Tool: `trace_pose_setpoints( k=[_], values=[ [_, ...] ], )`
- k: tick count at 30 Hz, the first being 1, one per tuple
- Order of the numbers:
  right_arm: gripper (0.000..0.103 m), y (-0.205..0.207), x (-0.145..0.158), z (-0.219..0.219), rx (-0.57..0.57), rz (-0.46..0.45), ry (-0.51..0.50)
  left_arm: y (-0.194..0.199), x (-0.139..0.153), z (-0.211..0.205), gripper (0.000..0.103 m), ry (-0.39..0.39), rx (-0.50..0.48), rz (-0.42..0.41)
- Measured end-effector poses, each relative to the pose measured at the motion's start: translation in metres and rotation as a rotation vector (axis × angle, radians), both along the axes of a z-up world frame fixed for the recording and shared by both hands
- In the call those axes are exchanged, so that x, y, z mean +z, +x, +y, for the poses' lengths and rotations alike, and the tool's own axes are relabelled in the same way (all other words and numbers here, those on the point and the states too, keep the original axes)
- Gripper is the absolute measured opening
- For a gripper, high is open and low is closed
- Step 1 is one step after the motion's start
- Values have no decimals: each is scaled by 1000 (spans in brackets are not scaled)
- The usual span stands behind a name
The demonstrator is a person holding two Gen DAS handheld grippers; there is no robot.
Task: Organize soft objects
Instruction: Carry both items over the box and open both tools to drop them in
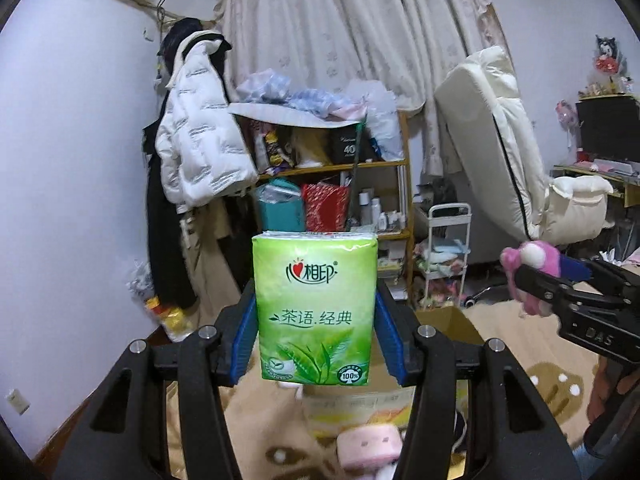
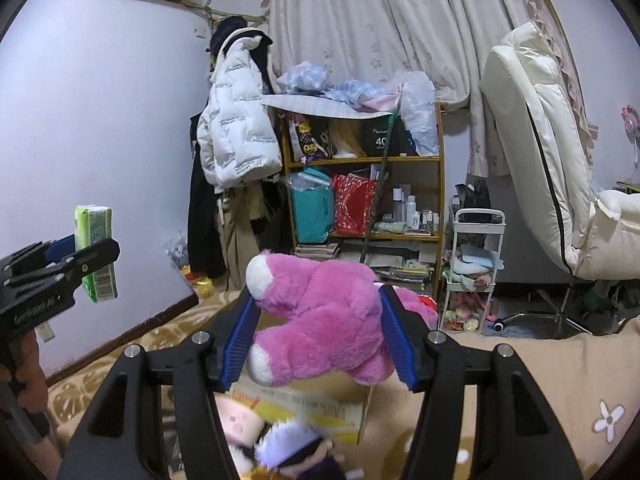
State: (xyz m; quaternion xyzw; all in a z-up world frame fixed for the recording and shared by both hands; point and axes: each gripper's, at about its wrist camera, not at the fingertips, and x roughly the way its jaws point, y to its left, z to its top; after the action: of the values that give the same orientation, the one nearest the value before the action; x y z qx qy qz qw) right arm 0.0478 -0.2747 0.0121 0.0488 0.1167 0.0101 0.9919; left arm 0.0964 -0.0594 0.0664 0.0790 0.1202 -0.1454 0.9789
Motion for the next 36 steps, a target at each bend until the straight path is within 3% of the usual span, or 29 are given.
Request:
trace_pose_setpoints(
  k=[10, 20, 23, 25, 28, 30, 36],
  values=[
    [64, 52, -16, -5, 34, 37, 109, 61, -45, -20, 53, 9, -20, 117],
    [67, 77, -51, 2, 49, 153, 63, 87, -82, -27, 54, 25, -27, 247],
    [68, 81, -54, -1, 61, 172, 82, 88, -87, -27, 59, 36, -26, 264],
    [73, 82, -54, -3, 70, 177, 91, 85, -88, -26, 73, 47, -14, 255],
    [88, 77, -53, -4, 54, 168, 93, 79, -84, -24, 88, 54, 0, 236],
    [91, 74, -51, -5, 60, 170, 102, 75, -83, -20, 96, 62, 18, 240],
    [103, 55, -50, -2, 72, 182, 100, 61, -83, 1, 98, 67, 61, 274]
  ],
)
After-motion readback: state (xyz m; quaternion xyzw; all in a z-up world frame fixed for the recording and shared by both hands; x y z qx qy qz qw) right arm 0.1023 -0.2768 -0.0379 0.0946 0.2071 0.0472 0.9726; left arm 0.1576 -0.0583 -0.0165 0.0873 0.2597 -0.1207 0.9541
